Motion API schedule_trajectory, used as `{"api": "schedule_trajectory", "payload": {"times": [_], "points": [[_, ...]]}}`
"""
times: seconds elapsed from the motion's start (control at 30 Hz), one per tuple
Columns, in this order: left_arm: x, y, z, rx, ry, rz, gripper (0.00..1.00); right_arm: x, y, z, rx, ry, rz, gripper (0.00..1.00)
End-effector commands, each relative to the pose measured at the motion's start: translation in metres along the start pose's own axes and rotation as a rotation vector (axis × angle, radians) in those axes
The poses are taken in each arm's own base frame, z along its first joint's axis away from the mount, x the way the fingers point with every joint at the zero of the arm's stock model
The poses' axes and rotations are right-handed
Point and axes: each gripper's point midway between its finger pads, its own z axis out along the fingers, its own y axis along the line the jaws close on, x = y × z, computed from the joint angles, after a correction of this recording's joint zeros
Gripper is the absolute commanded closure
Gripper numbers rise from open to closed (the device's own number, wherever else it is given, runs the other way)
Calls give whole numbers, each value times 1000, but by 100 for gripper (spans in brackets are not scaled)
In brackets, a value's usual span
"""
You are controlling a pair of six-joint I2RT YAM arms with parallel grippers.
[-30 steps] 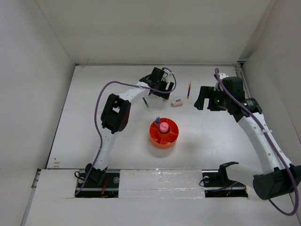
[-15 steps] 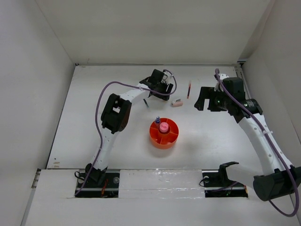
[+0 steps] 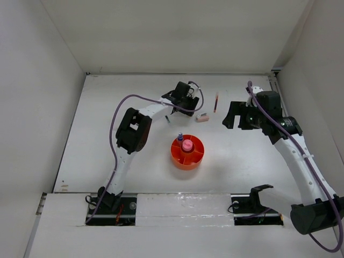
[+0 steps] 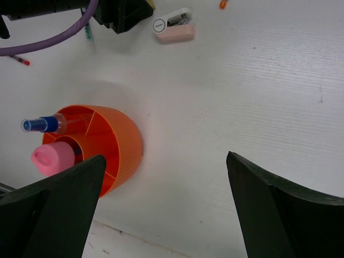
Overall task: Sort the stationery into containers
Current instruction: Pick up the stationery from the center of the board.
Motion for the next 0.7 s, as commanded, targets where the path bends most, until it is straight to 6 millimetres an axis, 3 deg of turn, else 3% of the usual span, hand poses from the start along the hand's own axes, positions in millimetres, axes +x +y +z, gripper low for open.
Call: {"api": "schedule_trajectory", "payload": {"times": [0.0,0.17,0.47,0.67], "points": [[10,1,-13,-40,36,2,48,-2,6,-4,-31,-33,-6,0],[20,9,-15,-85,56,2,53,-2,4,-7,-27,-44,-2,0],[17,13,-17,-109,44,3,58,6,4,-9,-37,-42,-2,0],[21,15,-12,-119,55,3,67,5,5,-12,-39,-50,-4,0]]}}
